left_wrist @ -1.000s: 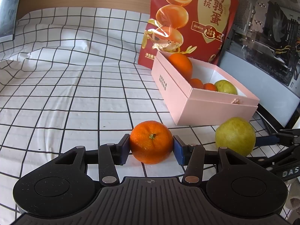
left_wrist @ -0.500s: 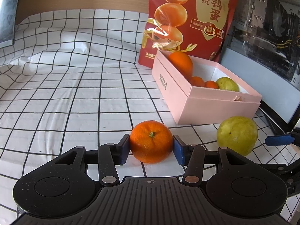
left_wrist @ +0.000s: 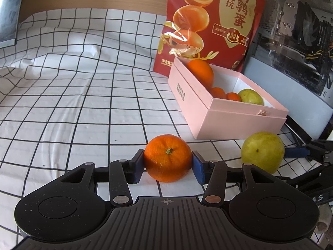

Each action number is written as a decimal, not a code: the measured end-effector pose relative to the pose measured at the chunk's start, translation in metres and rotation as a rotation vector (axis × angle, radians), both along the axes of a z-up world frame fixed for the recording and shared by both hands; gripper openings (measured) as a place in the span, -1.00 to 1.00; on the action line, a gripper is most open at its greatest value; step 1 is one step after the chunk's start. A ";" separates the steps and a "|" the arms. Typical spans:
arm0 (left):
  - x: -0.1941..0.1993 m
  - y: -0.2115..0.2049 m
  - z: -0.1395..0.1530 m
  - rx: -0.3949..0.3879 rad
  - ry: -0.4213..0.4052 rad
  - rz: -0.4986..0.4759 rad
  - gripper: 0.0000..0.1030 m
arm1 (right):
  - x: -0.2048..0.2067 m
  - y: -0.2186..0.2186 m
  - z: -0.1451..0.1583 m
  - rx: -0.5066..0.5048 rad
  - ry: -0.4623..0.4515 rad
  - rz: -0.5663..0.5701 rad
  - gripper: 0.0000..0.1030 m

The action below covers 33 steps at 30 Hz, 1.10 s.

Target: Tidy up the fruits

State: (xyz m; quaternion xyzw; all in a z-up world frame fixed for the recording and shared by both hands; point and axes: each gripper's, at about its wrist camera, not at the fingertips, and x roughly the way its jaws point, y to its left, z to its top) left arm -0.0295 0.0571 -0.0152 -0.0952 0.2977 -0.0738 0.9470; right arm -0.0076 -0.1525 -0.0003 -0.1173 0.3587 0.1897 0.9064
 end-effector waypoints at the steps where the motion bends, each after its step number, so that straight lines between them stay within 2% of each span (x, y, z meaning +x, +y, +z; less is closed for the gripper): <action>1: -0.002 0.000 0.001 -0.009 0.004 -0.004 0.02 | 0.001 -0.007 0.000 0.014 0.017 -0.001 0.86; 3: -0.006 -0.003 0.003 -0.021 0.015 -0.018 0.02 | 0.000 -0.021 -0.001 0.043 0.048 -0.013 0.86; 6: -0.016 -0.012 0.006 -0.016 0.030 -0.059 0.02 | -0.008 -0.032 -0.002 0.019 0.024 -0.042 0.86; 8: -0.024 -0.021 0.007 0.024 0.032 -0.078 0.02 | -0.015 -0.038 -0.001 0.004 -0.003 -0.055 0.86; 11: -0.030 -0.033 0.007 0.085 0.017 -0.069 0.02 | -0.022 -0.042 0.003 0.040 -0.006 -0.017 0.86; 19: -0.037 -0.025 0.009 0.106 0.003 -0.015 0.02 | -0.015 -0.013 0.003 0.068 -0.018 0.051 0.86; 24: -0.040 -0.020 0.009 0.092 0.000 -0.014 0.02 | -0.006 0.005 -0.003 0.030 -0.028 0.049 0.84; 27: -0.040 -0.019 0.007 0.083 0.006 -0.020 0.02 | 0.001 0.009 -0.003 0.033 -0.022 0.033 0.73; 30: -0.040 -0.019 0.008 0.076 0.005 -0.023 0.02 | 0.006 0.009 -0.001 0.053 -0.007 0.024 0.43; 31: -0.041 -0.019 0.008 0.074 0.004 -0.022 0.02 | 0.007 0.009 -0.001 0.062 0.000 0.024 0.27; 33: -0.041 -0.020 0.009 0.071 0.002 -0.023 0.02 | 0.009 0.007 0.001 0.070 0.015 0.021 0.26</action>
